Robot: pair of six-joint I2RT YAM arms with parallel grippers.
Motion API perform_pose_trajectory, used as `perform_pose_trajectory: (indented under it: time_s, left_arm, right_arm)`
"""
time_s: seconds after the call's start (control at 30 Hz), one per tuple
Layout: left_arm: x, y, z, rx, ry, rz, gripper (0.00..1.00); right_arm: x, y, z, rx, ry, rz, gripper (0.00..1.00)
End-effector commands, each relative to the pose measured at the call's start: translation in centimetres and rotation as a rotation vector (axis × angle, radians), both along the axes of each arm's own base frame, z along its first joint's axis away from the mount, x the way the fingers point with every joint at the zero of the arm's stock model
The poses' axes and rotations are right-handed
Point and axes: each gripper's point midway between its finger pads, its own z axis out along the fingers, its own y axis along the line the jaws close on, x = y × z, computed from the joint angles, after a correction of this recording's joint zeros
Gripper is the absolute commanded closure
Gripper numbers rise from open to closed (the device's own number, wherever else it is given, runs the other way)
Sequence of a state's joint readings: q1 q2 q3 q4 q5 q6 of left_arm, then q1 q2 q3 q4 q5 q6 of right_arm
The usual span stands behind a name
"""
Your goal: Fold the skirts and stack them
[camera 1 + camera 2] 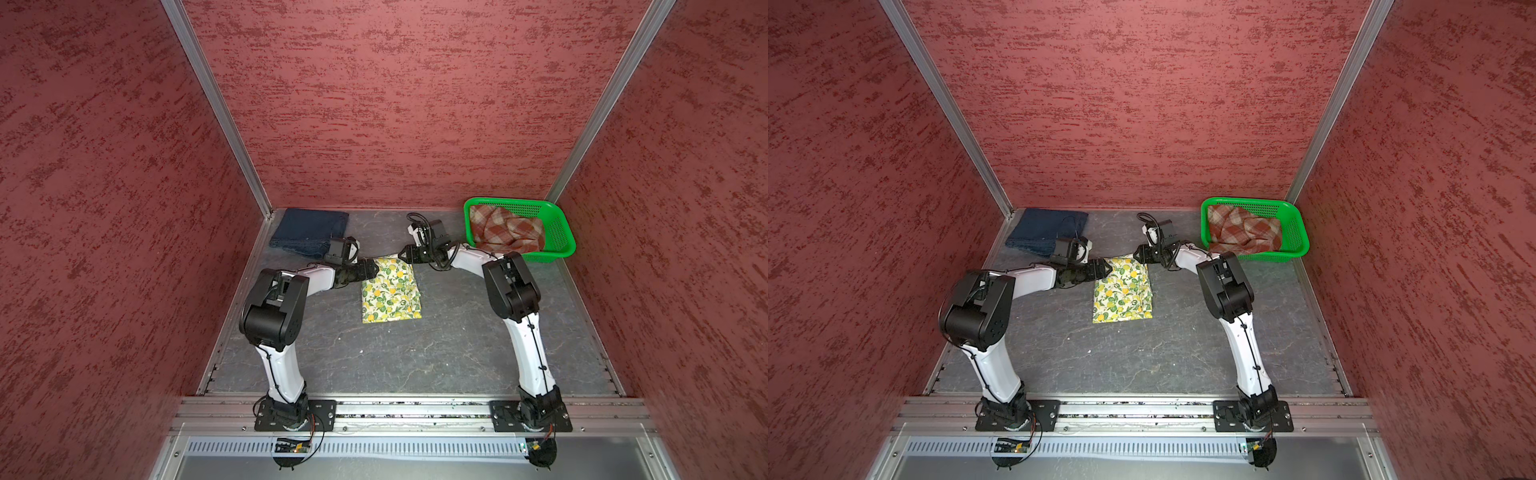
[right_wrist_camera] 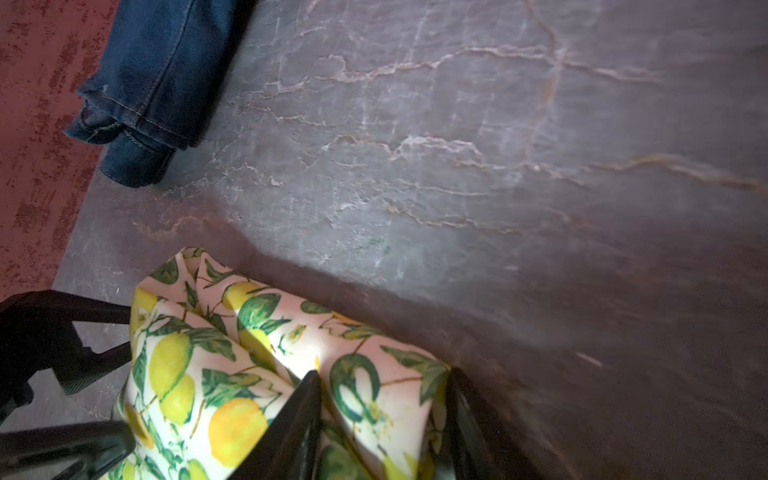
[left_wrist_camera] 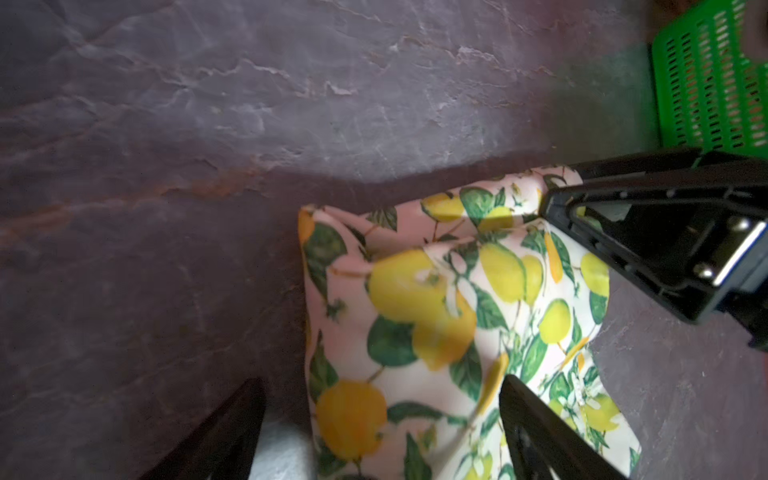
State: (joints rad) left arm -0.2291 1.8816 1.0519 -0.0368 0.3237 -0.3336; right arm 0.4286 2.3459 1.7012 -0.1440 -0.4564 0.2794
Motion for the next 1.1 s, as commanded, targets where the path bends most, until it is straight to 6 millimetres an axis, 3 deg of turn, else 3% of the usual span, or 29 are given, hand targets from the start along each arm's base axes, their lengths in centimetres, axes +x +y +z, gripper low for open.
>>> perform_pose_trajectory:
  time_s: [0.0, 0.27, 0.47, 1.07]
  left_arm:
    - [0.4, -0.2, -0.5, -0.036, 0.04, 0.002, 0.13]
    - [-1.0, -1.6, -1.2, -0.142, 0.089, -0.074, 0.26]
    - [-2.2, -1.3, -1.2, -0.204, 0.068, -0.071, 0.3]
    - [-1.5, -1.4, 2.7, -0.462, -0.2, -0.041, 0.36]
  right_arm:
    - [-1.0, 1.3, -1.0, 0.009, 0.051, 0.061, 0.49]
    - [-0.6, 2.4, -1.2, 0.006, 0.077, 0.07, 0.49]
    - [-0.2, 3.2, -0.8, 0.037, 0.085, 0.071, 0.49]
    - [-0.7, 4.7, -1.3, 0.125, 0.138, 0.057, 0.5]
